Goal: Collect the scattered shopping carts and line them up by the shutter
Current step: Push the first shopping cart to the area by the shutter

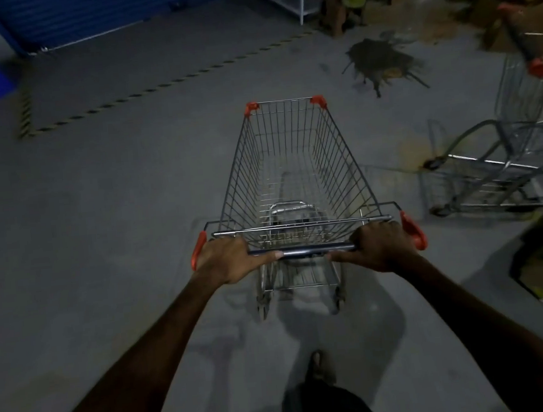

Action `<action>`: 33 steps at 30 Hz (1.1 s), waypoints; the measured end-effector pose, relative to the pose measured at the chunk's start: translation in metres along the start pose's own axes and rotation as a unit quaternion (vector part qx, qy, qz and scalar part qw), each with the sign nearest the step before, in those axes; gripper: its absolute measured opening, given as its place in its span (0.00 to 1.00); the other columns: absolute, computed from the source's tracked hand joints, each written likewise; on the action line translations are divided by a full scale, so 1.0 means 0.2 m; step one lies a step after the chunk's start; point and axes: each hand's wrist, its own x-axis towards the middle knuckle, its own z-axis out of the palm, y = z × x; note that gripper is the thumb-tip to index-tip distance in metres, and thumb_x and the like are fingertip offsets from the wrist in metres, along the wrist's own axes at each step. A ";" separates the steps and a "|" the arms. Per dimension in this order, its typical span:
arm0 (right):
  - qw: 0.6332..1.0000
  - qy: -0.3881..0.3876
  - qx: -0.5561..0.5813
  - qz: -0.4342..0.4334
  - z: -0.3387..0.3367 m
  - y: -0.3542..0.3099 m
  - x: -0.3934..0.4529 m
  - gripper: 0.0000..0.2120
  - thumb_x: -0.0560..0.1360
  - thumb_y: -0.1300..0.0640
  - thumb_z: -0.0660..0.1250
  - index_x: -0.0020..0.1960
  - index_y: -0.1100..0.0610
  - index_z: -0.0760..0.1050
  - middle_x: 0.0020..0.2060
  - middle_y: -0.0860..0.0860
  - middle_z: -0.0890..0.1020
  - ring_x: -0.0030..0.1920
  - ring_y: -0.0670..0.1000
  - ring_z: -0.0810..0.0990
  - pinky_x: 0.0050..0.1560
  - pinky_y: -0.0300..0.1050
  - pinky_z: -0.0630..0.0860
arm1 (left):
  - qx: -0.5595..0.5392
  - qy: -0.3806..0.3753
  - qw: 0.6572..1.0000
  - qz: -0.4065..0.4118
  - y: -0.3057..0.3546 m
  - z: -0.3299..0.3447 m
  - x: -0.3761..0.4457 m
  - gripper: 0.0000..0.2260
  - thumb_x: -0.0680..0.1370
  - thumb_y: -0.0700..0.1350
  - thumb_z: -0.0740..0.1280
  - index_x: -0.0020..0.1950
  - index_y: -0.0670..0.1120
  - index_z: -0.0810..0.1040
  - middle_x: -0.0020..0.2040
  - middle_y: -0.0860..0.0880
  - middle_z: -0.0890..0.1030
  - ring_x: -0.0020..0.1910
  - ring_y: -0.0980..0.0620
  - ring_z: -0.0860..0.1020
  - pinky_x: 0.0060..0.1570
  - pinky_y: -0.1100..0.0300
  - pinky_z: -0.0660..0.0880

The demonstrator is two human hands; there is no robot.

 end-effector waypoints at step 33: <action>0.999 -0.031 0.006 0.021 -0.53 1.29 3.13 0.53 0.58 0.09 0.35 0.40 0.50 0.81 0.32 0.45 0.78 0.34 0.49 0.78 0.48 0.48 0.76 | -0.023 0.008 1.000 -0.001 -0.06 -1.12 3.27 0.46 0.62 0.90 0.42 0.32 0.50 0.75 0.46 0.50 0.86 0.57 0.46 0.83 0.78 0.35 0.54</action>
